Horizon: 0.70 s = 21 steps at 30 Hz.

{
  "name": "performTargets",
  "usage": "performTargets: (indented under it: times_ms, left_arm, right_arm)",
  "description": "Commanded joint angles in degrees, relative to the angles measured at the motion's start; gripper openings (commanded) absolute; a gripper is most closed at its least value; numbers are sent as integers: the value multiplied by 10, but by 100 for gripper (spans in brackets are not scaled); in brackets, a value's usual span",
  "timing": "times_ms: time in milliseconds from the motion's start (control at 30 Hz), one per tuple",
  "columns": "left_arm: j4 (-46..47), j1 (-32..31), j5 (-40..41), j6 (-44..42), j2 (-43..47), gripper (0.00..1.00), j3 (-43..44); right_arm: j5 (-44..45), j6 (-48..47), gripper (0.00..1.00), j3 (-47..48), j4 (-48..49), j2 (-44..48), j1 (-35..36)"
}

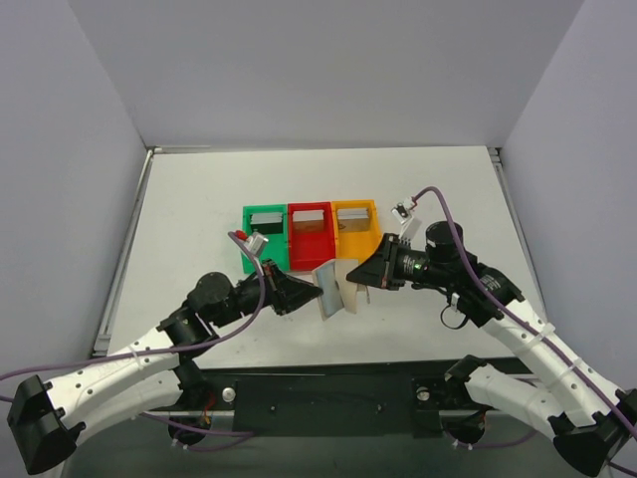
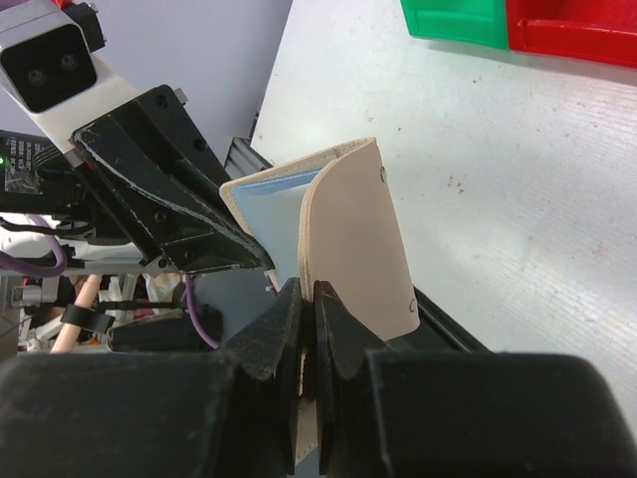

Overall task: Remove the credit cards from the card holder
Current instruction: Open the card holder.

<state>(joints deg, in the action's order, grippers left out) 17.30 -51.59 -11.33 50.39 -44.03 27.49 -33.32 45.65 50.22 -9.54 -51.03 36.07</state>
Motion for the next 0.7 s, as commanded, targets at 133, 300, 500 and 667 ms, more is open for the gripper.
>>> performTargets:
  times_ms: [133,300,500,667]
  left_arm:
    - [35,-4,-14,2,12,29,24]
    - [45,-4,-15,6,16,32,18]
    - [48,-4,-12,9,27,35,10]
    - [49,-4,-13,9,25,36,10]
  right_arm:
    - [-16,8,0,-6,29,8,0]
    - [-16,8,0,-7,30,9,0]
    - [-18,9,0,-11,34,10,0]
    - [-19,11,0,-11,36,12,0]
